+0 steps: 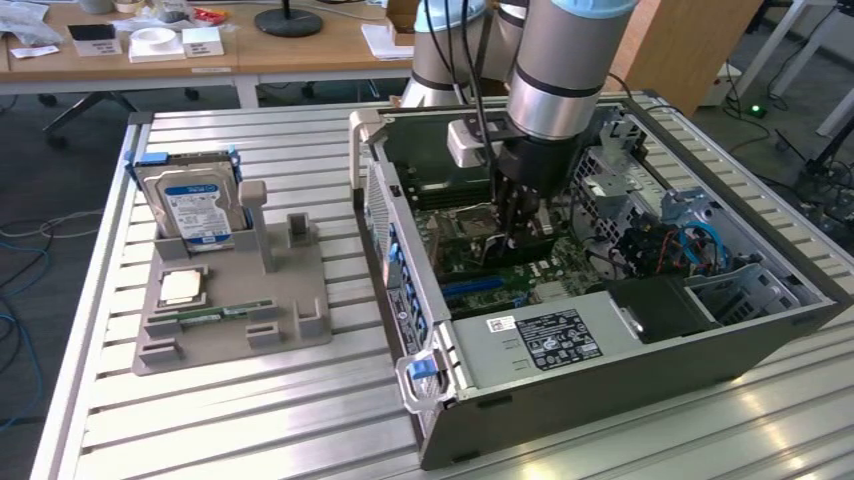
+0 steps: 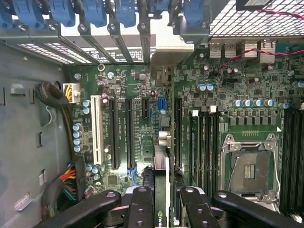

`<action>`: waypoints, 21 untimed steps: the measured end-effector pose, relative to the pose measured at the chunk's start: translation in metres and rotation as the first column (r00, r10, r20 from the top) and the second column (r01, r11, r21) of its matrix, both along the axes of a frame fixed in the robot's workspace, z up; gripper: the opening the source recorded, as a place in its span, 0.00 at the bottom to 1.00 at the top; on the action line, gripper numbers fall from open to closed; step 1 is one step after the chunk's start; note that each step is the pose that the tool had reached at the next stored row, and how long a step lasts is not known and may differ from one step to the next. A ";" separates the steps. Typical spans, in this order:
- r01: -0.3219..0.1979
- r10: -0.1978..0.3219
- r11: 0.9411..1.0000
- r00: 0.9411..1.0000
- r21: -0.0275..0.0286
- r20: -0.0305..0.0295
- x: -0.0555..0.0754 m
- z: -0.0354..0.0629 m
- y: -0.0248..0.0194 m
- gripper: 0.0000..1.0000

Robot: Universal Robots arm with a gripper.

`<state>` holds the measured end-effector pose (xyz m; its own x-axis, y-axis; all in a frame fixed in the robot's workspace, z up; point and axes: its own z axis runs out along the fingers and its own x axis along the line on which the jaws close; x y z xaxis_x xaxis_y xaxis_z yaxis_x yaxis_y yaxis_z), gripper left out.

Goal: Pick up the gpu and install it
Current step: 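Insert the gpu into the slot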

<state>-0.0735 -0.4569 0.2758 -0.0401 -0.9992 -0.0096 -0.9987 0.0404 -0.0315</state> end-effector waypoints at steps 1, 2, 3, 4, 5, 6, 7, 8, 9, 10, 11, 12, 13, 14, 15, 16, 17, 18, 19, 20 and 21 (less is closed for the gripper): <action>0.000 0.000 1.000 1.000 -0.001 0.000 0.000 -0.0015 -0.0001 0.26; 0.000 0.000 1.000 1.000 -0.001 0.000 0.000 -0.0034 -0.0001 0.26; 0.000 0.000 1.000 1.000 -0.002 0.000 0.000 -0.0050 -0.0001 0.26; 0.000 0.000 1.000 1.000 -0.002 0.000 -0.001 -0.0067 -0.0001 0.26; 0.000 0.000 1.000 1.000 -0.003 0.000 -0.001 -0.0085 0.0000 0.26; 0.000 0.000 1.000 1.000 -0.003 0.000 -0.001 -0.0098 0.0000 0.26; 0.000 0.000 1.000 1.000 -0.004 0.000 -0.001 -0.0104 0.0000 0.26; 0.000 0.000 1.000 1.000 -0.004 0.000 -0.001 -0.0105 -0.0001 0.26; 0.000 0.000 1.000 1.000 -0.004 0.000 -0.002 -0.0106 -0.0001 0.26; 0.000 0.000 1.000 1.000 -0.004 0.000 -0.002 -0.0108 -0.0001 0.26; 0.000 0.000 1.000 1.000 -0.004 0.000 -0.003 -0.0110 0.0000 0.26; 0.000 0.000 1.000 1.000 -0.004 0.000 -0.004 -0.0111 0.0000 0.26; 0.000 0.000 1.000 1.000 -0.005 0.000 -0.004 -0.0111 -0.0001 0.26; 0.000 0.000 1.000 1.000 -0.005 0.000 -0.004 -0.0112 -0.0001 0.26; 0.000 0.000 1.000 1.000 -0.005 0.000 -0.004 -0.0113 -0.0004 0.26; 0.000 0.000 1.000 1.000 -0.006 0.000 -0.005 -0.0114 -0.0010 0.26; 0.000 0.000 1.000 1.000 -0.006 0.000 -0.005 -0.0114 -0.0017 0.26; 0.000 0.000 1.000 1.000 -0.006 0.000 -0.005 -0.0115 -0.0019 0.26; 0.000 0.000 1.000 1.000 -0.006 0.000 -0.005 -0.0118 -0.0020 0.26; 0.000 0.000 1.000 1.000 -0.006 0.000 -0.006 -0.0121 -0.0020 0.26; 0.000 0.000 1.000 1.000 -0.006 0.000 -0.007 -0.0124 -0.0020 0.26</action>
<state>-0.0801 -0.4589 0.2633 -0.0402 -0.9992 -0.0031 -0.9987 0.0403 -0.0317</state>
